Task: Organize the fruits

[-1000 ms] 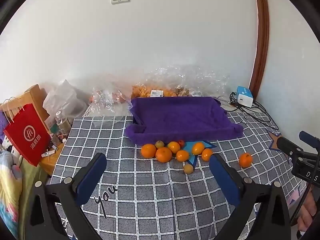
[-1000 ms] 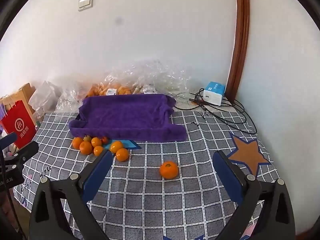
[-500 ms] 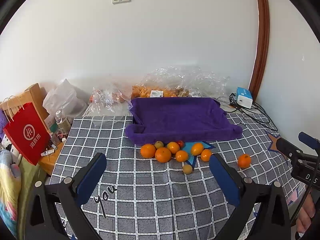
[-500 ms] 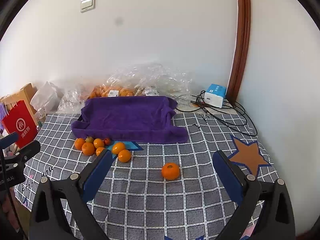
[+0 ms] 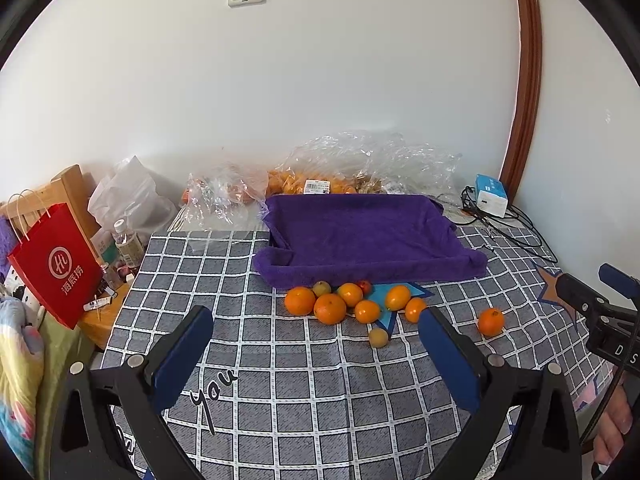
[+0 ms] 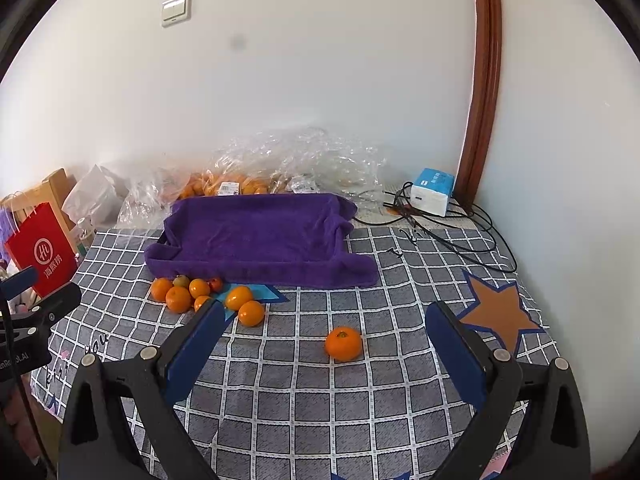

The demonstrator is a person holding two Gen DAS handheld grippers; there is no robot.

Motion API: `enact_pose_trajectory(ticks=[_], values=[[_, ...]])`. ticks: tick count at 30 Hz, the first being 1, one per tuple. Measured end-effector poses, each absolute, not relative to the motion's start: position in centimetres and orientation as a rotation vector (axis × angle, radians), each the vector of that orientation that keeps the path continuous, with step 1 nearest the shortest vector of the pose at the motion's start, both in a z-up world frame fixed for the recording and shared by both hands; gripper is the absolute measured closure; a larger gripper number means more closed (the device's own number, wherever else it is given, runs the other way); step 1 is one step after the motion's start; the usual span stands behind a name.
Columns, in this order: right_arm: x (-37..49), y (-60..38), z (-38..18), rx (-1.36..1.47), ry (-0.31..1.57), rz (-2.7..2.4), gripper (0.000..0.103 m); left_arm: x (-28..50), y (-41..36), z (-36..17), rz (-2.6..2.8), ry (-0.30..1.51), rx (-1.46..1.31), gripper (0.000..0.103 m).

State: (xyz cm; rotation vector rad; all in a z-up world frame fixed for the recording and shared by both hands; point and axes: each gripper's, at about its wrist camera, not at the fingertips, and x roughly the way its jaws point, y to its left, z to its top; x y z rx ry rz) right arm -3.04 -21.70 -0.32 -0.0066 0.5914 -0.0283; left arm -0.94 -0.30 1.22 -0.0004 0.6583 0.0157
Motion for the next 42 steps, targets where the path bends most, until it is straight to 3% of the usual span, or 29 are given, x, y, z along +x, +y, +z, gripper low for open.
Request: enact_pose_trajectory(ticks=[42], values=[[-2.79,-21.34,-0.84,-0.011,0.601,-0.014,0.004,-0.6,0.14,1.45,0.0,0.652,-0.019,0.0]])
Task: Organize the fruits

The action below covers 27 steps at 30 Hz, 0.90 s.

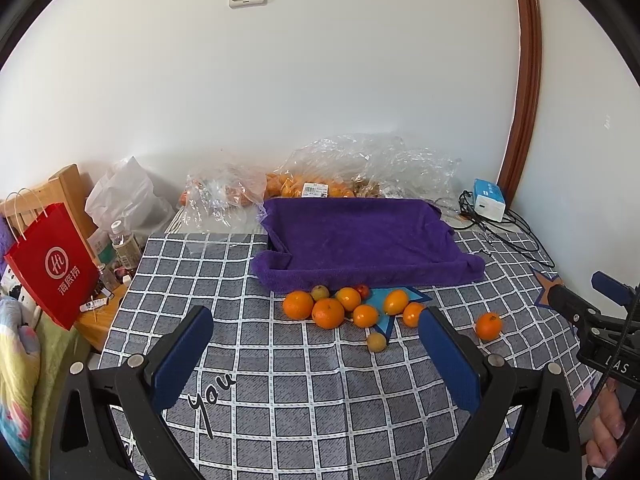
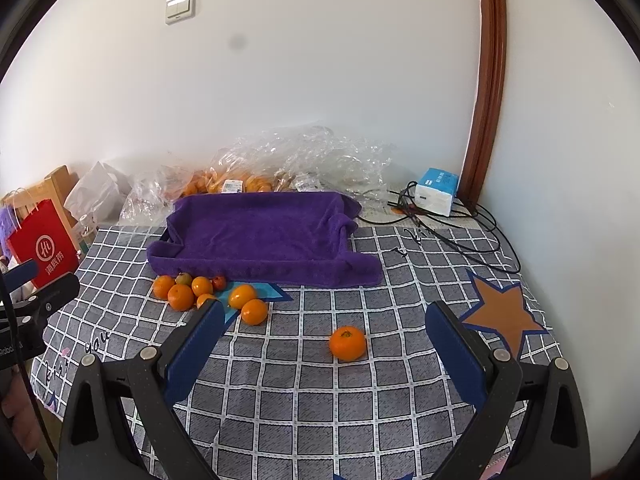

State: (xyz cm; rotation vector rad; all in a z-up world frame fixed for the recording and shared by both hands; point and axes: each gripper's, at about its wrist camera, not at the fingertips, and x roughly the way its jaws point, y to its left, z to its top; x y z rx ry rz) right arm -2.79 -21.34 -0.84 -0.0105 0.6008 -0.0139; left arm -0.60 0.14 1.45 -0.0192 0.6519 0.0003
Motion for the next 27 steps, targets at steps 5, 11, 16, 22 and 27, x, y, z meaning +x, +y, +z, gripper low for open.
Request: enact_pose_trajectory(ticks=[5,11,16,22,27], values=[[-2.2,-21.4,-1.4,-0.013,0.613,-0.012,0.003,0.1,0.1,1.1,-0.008,0.652,-0.017,0.0],[-0.8,-22.0,-2.9,-0.002,0.644,-0.052,0.003,1.3,0.5,-0.2,-0.012,0.662,-0.034,0.0],[1.0,-23.0,-4.7,0.02,0.68,-0.082,0.003,2.7,0.9,-1.9,-0.004,0.687,-0.036,0.0],[3.2,-23.7,-7.6,-0.022,0.696,-0.105,0.003,4.8,2.0,-4.4,-0.008,0.72,-0.07,0.0],[5.4,-25.2,-10.9,0.002,0.771,-0.089,0.008,6.7,3.0,-6.8,-0.013,0.775,-0.088,0.005]])
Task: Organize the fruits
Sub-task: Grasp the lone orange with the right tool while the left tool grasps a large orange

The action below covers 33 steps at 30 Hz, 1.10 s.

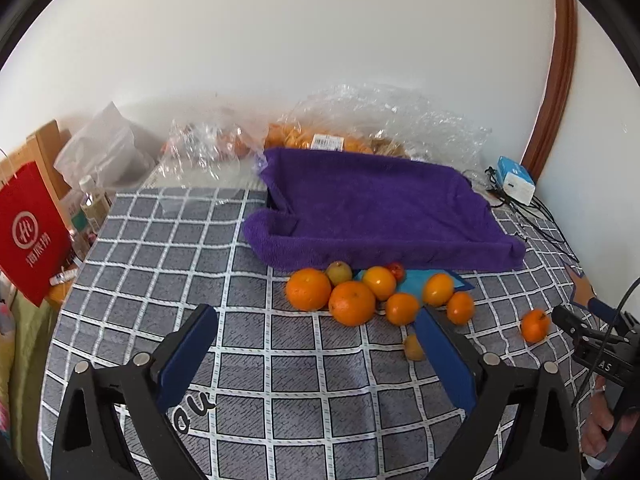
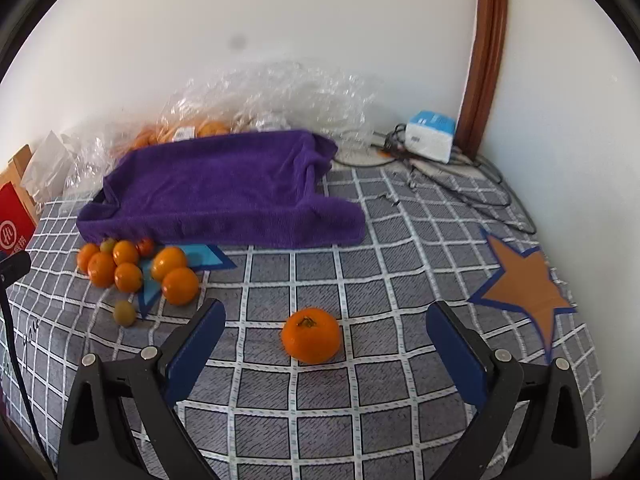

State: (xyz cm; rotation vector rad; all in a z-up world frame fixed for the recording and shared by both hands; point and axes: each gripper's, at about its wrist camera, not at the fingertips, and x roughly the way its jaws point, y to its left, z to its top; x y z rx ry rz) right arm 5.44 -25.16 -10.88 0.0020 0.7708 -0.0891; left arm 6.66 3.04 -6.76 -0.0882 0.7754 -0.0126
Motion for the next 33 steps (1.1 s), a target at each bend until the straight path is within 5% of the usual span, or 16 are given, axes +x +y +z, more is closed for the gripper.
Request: enact_pose_trajectory(ticks=[6,10,15,20,28,33], values=[[7.2,-26.9,-13.9,0.089,0.858,-0.074,0.026,8.4,4.2,-9.2,-0.008,0.825,-0.055,0.005],[6.7,-27.6,-14.2,0.126,0.814,-0.054,0.028,9.3,5.2,-11.0,-0.023,0.886,-0.075,0.024],[6.7,-27.0,-14.6,0.13,0.814,0.004,0.036,9.3,5.6,-11.7,-0.061,0.886,-0.106,0.025],[7.6,-26.0,-16.2,0.106,0.866,0.047,0.06,9.6,5.0,-12.0,-0.06,0.888,-0.109,0.025],[8.0,-24.9,-16.2,0.065,0.836,0.069,0.06,11.3,4.6,-12.0,-0.022,0.869,-0.074,0.026],[8.3,-24.9,-16.4,0.056,0.828,0.071,0.06,12.2,4.6,-12.7,-0.001,0.878,-0.02,0.04]])
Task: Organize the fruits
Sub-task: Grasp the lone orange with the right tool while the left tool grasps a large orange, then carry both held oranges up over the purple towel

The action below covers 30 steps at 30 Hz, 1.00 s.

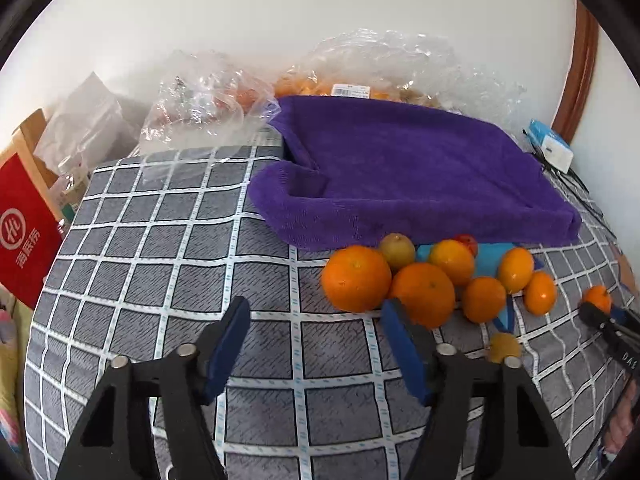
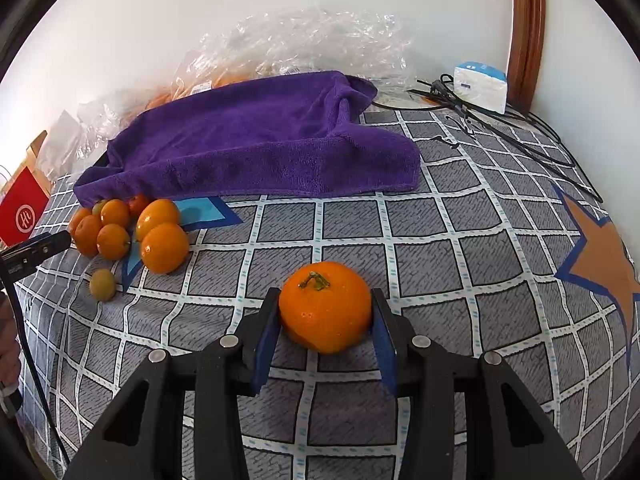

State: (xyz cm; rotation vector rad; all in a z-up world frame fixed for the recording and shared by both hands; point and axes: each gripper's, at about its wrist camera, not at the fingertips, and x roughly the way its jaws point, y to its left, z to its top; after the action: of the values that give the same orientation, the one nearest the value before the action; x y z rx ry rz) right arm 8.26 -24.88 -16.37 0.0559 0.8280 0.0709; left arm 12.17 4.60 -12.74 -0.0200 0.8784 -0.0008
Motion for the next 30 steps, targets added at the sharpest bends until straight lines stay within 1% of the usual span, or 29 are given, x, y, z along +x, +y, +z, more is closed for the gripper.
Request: enact_pose_trajectory(ticks=[2,10,12,13,14,15,19,30], values=[[8.4,-24.9,-16.4,0.049,0.826,0.072,0.06,12.5,4.3,-13.1,-0.027,0.888,-0.011,0.044],[9.0,-24.4,-16.4,0.022,0.832,0.049,0.059,14.3,4.3,-13.8,-0.04,0.893,-0.094,0.042],[8.9,-24.3,-16.5,0.016,0.826,0.037,0.06,14.4,4.1,-13.8,-0.047,0.881,-0.1,0.044],[8.9,-24.3,-16.5,0.015,0.826,0.035,0.06,14.4,4.0,-13.8,-0.052,0.876,-0.102,0.05],[8.9,-24.4,-16.4,0.022,0.828,0.034,0.06,14.5,4.0,-13.8,-0.067,0.874,-0.105,0.064],[8.8,-24.5,-16.4,0.032,0.83,0.038,0.06,14.6,3.9,-13.8,-0.078,0.878,-0.106,0.066],[8.6,-24.8,-16.1,0.071,0.825,0.038,0.06,14.4,3.9,-13.6,-0.075,0.884,-0.1,0.066],[7.1,-24.0,-13.5,0.071,0.759,0.048,0.06,11.1,4.6,-11.3,-0.066,0.861,-0.114,0.066]])
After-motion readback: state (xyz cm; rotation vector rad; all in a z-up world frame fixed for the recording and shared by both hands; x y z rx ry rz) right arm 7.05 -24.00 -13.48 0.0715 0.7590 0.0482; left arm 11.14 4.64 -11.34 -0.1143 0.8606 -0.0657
